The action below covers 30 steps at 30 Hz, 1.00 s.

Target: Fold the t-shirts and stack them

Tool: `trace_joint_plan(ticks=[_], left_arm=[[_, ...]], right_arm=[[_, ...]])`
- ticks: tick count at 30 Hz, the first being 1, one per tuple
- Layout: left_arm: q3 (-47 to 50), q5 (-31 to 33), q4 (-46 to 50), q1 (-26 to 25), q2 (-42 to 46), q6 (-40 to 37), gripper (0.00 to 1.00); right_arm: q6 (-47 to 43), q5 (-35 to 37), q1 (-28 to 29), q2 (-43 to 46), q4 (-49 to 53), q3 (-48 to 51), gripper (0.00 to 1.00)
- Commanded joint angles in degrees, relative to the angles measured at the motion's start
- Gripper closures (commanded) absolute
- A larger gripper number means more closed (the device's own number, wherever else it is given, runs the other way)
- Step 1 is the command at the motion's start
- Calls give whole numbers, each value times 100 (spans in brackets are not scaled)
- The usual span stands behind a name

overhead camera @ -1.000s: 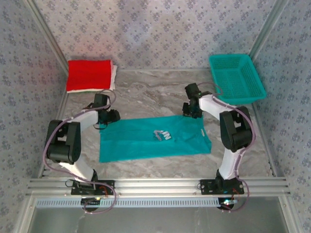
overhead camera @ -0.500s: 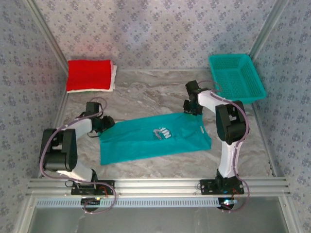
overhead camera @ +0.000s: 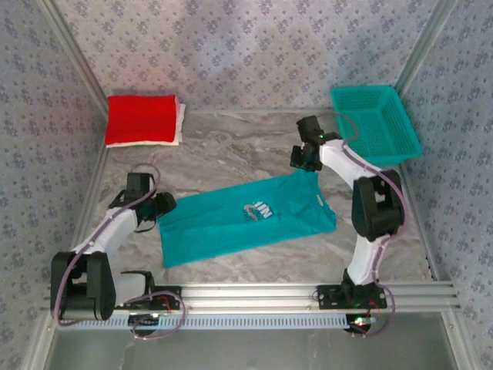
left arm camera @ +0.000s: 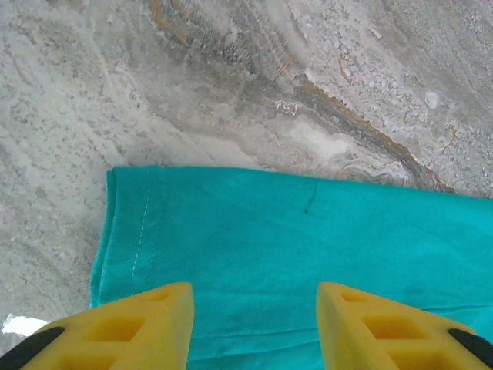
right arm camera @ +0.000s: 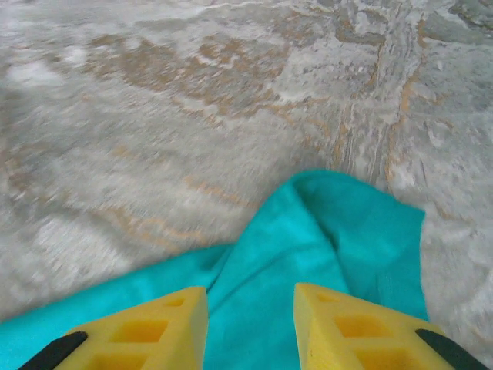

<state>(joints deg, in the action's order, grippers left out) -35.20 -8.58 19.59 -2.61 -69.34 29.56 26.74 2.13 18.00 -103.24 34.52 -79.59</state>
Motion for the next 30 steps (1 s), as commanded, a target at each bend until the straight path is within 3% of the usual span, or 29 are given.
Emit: trace_joint_plan(ticks=[1,6,13,23,30], left_arm=[[-513,-274,22,-19,-537,-355,54],[-881,-411,-107,-113,-1464,-488,55],[-675,-532,-603,-112,-1926,-269,55],[-213,-285,-477,-5,-1470,-147,55],[223,-351,-88,12,-657,132,55]], right_arm=[[391,65,237,611,204,712,63],[853,377,558,1055,429,1462,65],[1274,358,798,696,473,1754,65],[1309,270,829,-205,232,1691,64],[973,203,466,-1304,268,377,64]])
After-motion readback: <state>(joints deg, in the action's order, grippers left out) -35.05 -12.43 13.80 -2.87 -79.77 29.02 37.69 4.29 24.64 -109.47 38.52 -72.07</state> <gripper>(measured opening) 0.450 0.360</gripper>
